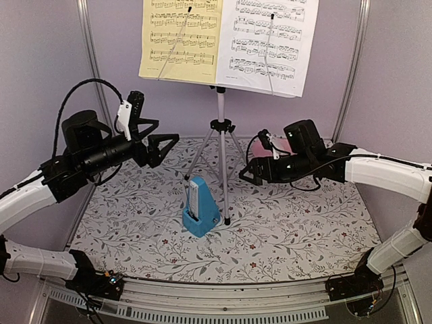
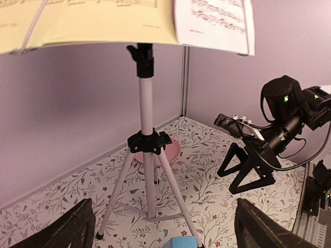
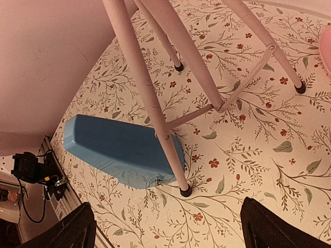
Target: Set up the instrument practice props
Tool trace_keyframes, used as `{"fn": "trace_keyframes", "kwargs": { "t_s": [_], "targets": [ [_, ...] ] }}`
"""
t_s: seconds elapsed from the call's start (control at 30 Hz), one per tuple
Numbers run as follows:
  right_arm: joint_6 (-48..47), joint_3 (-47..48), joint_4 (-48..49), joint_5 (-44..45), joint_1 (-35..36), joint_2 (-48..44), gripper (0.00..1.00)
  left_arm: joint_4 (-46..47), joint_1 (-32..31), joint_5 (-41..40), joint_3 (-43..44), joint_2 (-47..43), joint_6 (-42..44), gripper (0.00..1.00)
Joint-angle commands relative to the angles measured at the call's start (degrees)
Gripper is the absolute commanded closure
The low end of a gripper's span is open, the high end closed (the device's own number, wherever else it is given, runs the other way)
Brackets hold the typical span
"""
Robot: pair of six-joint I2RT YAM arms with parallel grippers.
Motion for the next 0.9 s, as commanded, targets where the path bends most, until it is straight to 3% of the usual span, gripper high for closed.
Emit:
{"fn": "trace_keyframes", "kwargs": {
  "t_s": [0.0, 0.43, 0.63, 0.87],
  "targets": [
    [-0.1, -2.6, 1.2, -1.1, -1.1, -3.3, 0.01, -6.8, 5.8, 0.6, -1.4, -0.8, -6.5, 0.02],
    [2.5, -11.3, 4.1, -3.1, -9.3, -10.0, 0.01, -17.0, 25.6, 9.4, -1.1, 4.6, -21.2, 0.01],
    [4.1, -16.9, 7.3, -4.3, -18.0, -15.5, 0.01, -23.1, 31.5, 7.1, 2.6, 9.7, -23.7, 0.01],
    [9.1, -27.9, 13.3, -4.9, -28.0, -26.1, 0.01, -22.3, 33.2, 0.5, 0.4, 10.6, -27.0, 0.01]
  ]
}}
